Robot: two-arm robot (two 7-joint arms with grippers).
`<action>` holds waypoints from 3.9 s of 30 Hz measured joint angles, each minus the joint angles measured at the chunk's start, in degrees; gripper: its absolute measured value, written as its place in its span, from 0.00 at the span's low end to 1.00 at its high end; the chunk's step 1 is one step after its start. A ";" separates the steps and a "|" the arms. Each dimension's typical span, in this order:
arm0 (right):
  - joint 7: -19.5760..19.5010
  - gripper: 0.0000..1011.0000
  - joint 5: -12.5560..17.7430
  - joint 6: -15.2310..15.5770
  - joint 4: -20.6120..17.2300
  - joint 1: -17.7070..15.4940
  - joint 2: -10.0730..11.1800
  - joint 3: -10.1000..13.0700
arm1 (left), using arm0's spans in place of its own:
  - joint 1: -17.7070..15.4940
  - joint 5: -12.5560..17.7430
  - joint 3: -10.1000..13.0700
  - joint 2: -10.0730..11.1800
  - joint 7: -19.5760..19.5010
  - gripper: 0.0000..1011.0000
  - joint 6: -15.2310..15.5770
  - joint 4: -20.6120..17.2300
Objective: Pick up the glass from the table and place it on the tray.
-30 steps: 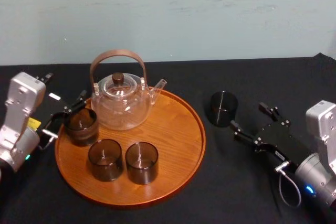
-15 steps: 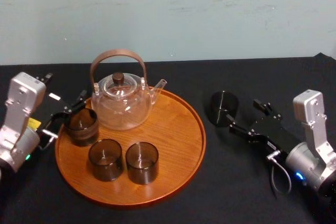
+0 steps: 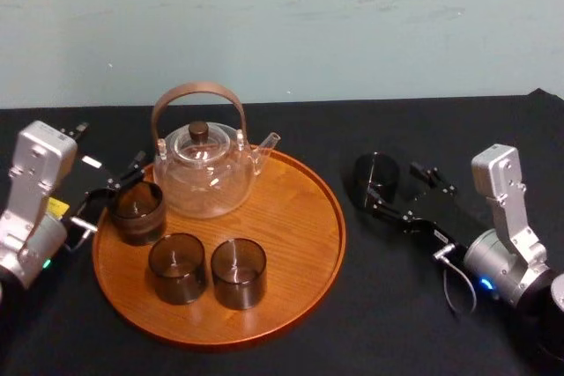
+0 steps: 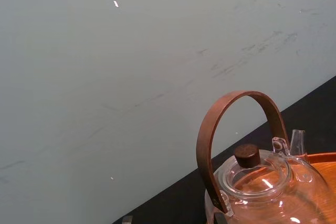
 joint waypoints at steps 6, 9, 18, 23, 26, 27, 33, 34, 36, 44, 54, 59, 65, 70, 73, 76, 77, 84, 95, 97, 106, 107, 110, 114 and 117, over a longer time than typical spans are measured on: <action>0.70 0.99 -0.15 -0.88 2.64 1.66 -0.52 -0.38 | 0.00 0.00 0.00 0.00 0.00 0.99 0.00 0.00; 1.11 0.99 -0.17 -1.44 4.04 2.51 -0.78 -0.54 | 0.00 0.00 0.00 0.00 0.00 0.99 0.00 0.00; 2.13 0.99 -0.14 -3.25 8.09 4.90 -1.67 -0.82 | 0.00 0.00 0.00 0.00 0.00 0.99 0.00 0.00; 2.39 0.99 -0.14 -4.01 10.28 6.05 -2.18 -0.95 | 0.00 0.00 0.00 0.00 0.00 0.99 0.00 0.00; 2.54 0.99 -0.15 -4.27 11.19 6.55 -2.35 -0.98 | 0.00 0.00 0.00 0.00 0.00 0.99 0.00 0.00; 2.60 0.99 -0.16 -4.35 11.43 6.70 -2.40 -0.99 | 0.00 0.00 0.00 0.00 0.00 0.99 0.00 0.00; 3.38 0.99 -0.17 -5.29 13.96 8.19 -2.92 -1.22 | 0.00 0.00 0.00 0.00 0.00 0.99 0.00 0.00; 3.38 0.99 -0.17 -5.29 13.96 8.19 -2.92 -1.22 | 0.00 0.00 0.00 0.00 0.00 0.99 0.00 0.00; 3.67 0.99 -0.22 -5.63 14.91 8.70 -3.12 -1.36 | 0.00 0.00 0.00 0.00 0.00 0.99 0.00 0.00; 4.71 0.99 -0.22 -6.76 17.44 10.27 -3.71 -1.64 | 0.00 0.00 0.00 0.00 0.00 0.99 0.00 0.00; 5.33 0.99 -0.19 -7.48 19.22 11.40 -4.11 -1.73 | 0.00 0.00 0.00 0.00 0.00 0.99 0.00 0.00; 5.39 0.99 -0.19 -7.73 19.52 11.52 -4.19 -1.75 | 0.00 0.00 0.00 0.00 0.00 0.99 0.00 0.00; 5.40 0.99 -0.21 -7.72 19.51 11.52 -4.17 -1.75 | 0.00 0.00 0.00 0.00 0.00 0.99 0.00 0.00; 5.39 0.99 -0.22 -7.69 19.48 11.51 -4.16 -1.75 | 0.00 0.00 0.00 0.00 0.00 0.99 0.00 0.00; 5.39 0.99 -0.22 -7.67 19.45 11.51 -4.15 -1.75 | 0.00 0.00 0.00 0.00 0.00 0.99 0.00 0.00; 5.39 0.99 -0.22 -7.65 19.43 11.50 -4.15 -1.75 | 0.00 0.00 0.00 0.00 0.00 0.99 0.00 0.00; 5.38 0.97 -0.22 -7.64 19.43 11.49 -4.15 -1.75 | 0.00 0.00 0.00 0.00 0.00 0.99 0.00 0.00; 5.36 0.89 -0.22 -7.64 19.41 11.47 -4.15 -1.74 | 0.00 0.00 0.00 0.00 0.00 0.99 0.00 0.00; 5.32 0.89 -0.22 -7.61 19.41 11.44 -4.15 -1.75 | 0.00 0.00 0.00 0.00 0.00 0.99 0.00 0.00; 5.32 0.89 -0.22 -7.61 19.41 11.44 -4.15 -1.75 | 0.00 0.00 0.00 0.00 0.00 0.99 0.00 0.00; 5.32 0.89 -0.22 -7.58 19.42 11.44 -4.15 -1.75 | 0.00 0.00 0.00 0.00 0.00 0.99 0.00 0.00; 5.32 0.89 -0.22 -7.58 19.42 11.44 -4.15 -1.75 | 0.00 0.00 0.00 0.00 0.00 0.99 0.00 0.00; 5.32 0.89 -0.22 -7.57 19.42 11.44 -4.15 -1.75 | 0.00 0.00 0.00 0.00 0.00 0.99 0.00 0.00; 5.32 0.89 -0.22 -7.55 19.42 11.44 -4.15 -1.75 | 0.00 0.00 0.00 0.00 0.00 0.99 0.00 0.00; 5.32 0.89 -0.22 -7.54 19.42 11.44 -4.15 -1.75 | 0.00 0.00 0.00 0.00 0.00 0.99 0.00 0.00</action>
